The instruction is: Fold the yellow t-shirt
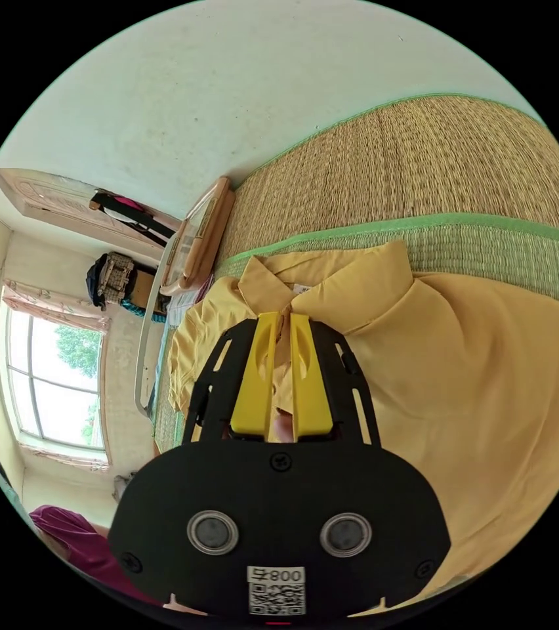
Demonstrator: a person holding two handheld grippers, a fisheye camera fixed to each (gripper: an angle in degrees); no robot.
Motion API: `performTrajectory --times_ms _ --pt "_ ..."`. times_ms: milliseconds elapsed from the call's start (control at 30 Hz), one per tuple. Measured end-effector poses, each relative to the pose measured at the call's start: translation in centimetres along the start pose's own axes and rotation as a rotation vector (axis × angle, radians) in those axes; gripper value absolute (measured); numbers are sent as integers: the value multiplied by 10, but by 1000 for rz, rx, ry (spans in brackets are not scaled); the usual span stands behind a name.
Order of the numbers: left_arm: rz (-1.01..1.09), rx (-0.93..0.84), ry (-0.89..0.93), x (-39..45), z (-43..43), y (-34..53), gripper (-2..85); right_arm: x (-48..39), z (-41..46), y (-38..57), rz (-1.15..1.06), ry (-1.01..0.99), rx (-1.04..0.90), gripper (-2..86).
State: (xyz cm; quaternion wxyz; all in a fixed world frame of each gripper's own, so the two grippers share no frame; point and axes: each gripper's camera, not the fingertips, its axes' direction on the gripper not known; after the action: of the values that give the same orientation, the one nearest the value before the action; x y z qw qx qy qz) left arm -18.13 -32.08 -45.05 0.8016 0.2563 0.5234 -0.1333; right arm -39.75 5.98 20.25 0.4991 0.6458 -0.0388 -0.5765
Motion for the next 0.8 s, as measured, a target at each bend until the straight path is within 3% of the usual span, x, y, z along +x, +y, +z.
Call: performTrajectory --times_ms 300,533,700,800 --pt "18 27 10 12 -15 15 7 -59 -95 42 -113 55 -26 88" --pt "69 12 -36 42 -30 41 13 -102 -161 195 -158 46 -168 91" --pt "54 -74 -210 42 -25 62 6 -107 -185 319 -24 61 -279 93" --pt "1 -58 -148 40 -34 74 5 -107 -204 369 62 73 -301 93"
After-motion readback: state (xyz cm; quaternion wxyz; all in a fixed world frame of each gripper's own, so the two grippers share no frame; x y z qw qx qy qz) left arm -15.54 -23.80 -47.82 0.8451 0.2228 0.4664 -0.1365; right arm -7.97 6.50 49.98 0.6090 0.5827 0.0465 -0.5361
